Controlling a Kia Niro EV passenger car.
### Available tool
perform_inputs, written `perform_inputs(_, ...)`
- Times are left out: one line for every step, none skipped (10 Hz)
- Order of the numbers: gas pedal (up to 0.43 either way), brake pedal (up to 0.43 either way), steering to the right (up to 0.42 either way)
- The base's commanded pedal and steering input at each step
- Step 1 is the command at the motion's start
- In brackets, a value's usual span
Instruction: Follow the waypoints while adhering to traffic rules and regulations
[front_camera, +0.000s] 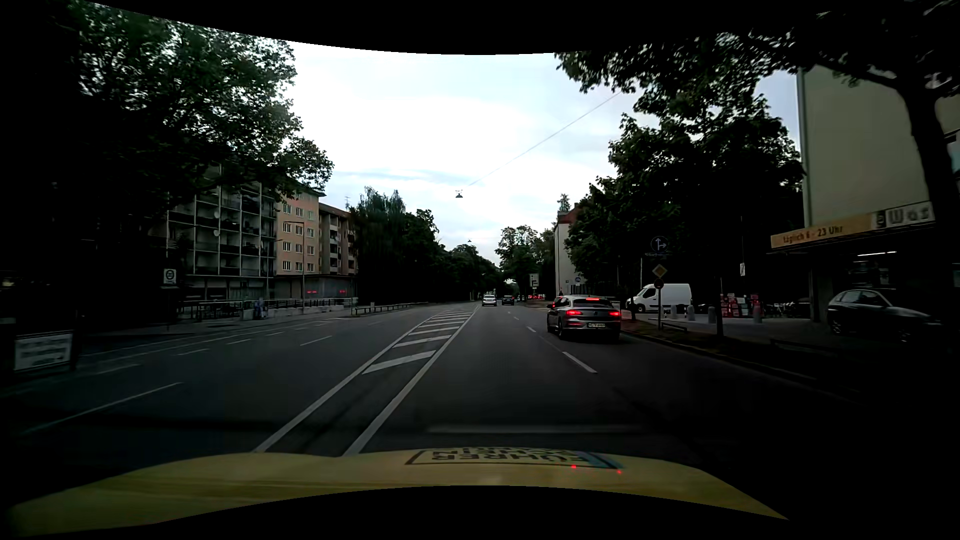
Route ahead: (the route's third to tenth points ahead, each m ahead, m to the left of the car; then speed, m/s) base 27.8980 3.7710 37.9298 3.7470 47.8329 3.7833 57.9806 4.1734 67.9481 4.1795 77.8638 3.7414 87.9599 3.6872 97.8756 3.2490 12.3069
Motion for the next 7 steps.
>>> perform_inputs(0.059, 0.0, 0.0)
perform_inputs(0.059, 0.0, 0.0)
perform_inputs(0.059, 0.0, 0.0)
perform_inputs(0.059, 0.0, 0.0)
perform_inputs(0.059, 0.0, -0.001)
perform_inputs(0.059, 0.0, -0.004)
perform_inputs(0.059, 0.0, -0.005)
